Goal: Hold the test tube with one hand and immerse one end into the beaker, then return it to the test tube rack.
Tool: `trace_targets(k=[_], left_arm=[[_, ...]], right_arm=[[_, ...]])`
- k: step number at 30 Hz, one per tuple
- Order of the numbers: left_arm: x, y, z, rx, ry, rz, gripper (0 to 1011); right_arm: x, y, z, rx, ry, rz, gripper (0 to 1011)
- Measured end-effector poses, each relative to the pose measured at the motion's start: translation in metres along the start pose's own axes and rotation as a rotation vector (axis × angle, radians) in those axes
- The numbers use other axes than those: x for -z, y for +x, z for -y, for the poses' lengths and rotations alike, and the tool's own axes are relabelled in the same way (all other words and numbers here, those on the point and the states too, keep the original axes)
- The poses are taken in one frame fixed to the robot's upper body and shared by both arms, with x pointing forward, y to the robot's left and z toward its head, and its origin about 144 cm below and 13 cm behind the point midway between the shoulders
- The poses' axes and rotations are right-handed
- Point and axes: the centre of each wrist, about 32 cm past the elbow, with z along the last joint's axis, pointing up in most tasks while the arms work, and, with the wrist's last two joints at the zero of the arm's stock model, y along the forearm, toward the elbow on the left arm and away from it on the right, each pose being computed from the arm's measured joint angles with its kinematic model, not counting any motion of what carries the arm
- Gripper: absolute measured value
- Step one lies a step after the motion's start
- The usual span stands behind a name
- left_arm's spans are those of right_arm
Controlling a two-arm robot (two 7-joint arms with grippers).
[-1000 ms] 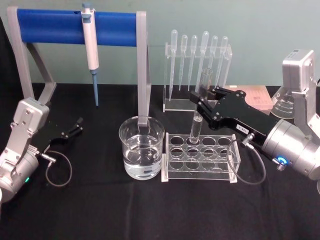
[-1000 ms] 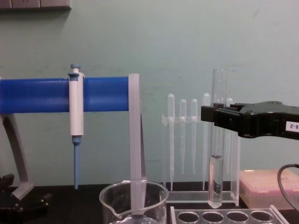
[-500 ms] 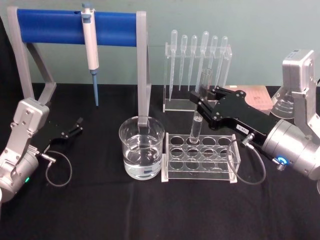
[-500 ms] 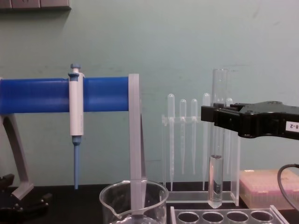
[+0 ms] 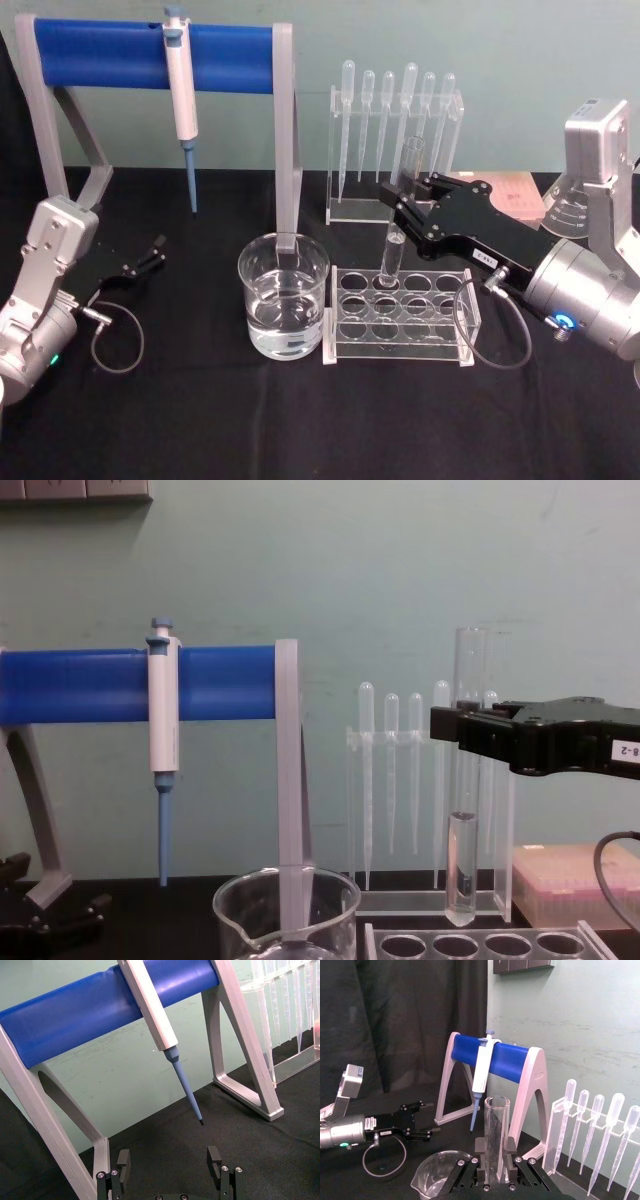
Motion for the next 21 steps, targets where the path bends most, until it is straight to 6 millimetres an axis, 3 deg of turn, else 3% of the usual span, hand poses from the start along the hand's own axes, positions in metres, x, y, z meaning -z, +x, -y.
trace_targets(k=[15,21], left_arm=[[0.0,0.0,0.0,0.0,0.0,0.0,1000],[0.0,0.0,0.0,0.0,0.0,0.0,1000]], right_arm=[[0.0,0.0,0.0,0.0,0.001,0.001,227],[-0.014,-0.002,-0.001,-0.004,0.021,0.017,227]])
